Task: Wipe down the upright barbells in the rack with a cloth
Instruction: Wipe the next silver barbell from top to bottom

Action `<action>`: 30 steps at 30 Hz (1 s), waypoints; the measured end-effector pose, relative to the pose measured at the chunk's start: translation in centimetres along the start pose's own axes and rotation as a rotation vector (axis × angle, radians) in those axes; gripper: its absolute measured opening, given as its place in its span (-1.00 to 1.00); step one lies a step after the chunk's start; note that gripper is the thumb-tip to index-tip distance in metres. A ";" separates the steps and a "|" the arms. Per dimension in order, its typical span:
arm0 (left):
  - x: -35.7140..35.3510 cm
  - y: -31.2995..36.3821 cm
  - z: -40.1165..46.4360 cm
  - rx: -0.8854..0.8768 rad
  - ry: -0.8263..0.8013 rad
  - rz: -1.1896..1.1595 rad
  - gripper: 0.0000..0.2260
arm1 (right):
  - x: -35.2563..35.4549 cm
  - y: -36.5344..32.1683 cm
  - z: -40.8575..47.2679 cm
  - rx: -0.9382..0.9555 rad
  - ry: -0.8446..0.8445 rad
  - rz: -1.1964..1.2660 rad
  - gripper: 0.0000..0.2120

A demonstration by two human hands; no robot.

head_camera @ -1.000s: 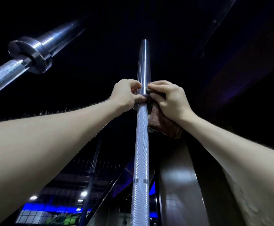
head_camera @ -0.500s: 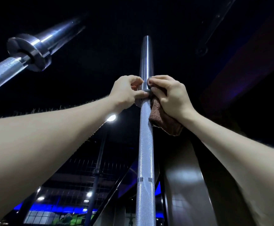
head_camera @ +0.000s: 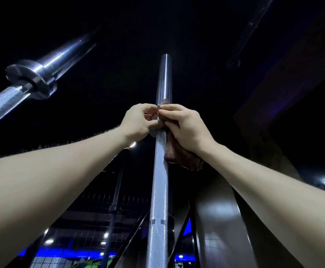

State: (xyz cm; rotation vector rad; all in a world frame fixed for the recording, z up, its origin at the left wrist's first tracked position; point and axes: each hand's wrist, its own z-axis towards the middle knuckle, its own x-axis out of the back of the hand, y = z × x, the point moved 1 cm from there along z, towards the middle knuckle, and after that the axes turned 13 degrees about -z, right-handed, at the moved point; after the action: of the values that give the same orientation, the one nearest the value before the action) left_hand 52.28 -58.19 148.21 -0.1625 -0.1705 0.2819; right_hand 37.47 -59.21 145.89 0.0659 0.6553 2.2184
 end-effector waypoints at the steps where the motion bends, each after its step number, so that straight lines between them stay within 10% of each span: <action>1: 0.1 0.0 0.2 0.008 0.007 0.001 -0.80 | 0.0 0.2 -0.5 -0.026 0.030 0.008 -0.72; 25: 0.2 -1.4 0.4 0.045 0.061 -0.032 -0.79 | -1.7 3.2 -2.7 -0.320 -0.144 0.132 -0.81; 30: 0.4 -1.4 -0.1 0.051 0.062 -0.112 -0.82 | -2.7 2.5 -4.0 -0.357 0.102 0.199 -0.81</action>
State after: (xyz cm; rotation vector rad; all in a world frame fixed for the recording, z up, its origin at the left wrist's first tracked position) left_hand 53.00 -59.41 148.46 -0.1109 -0.1106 0.1691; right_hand 36.58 -64.26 144.02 -0.1714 0.3069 2.5119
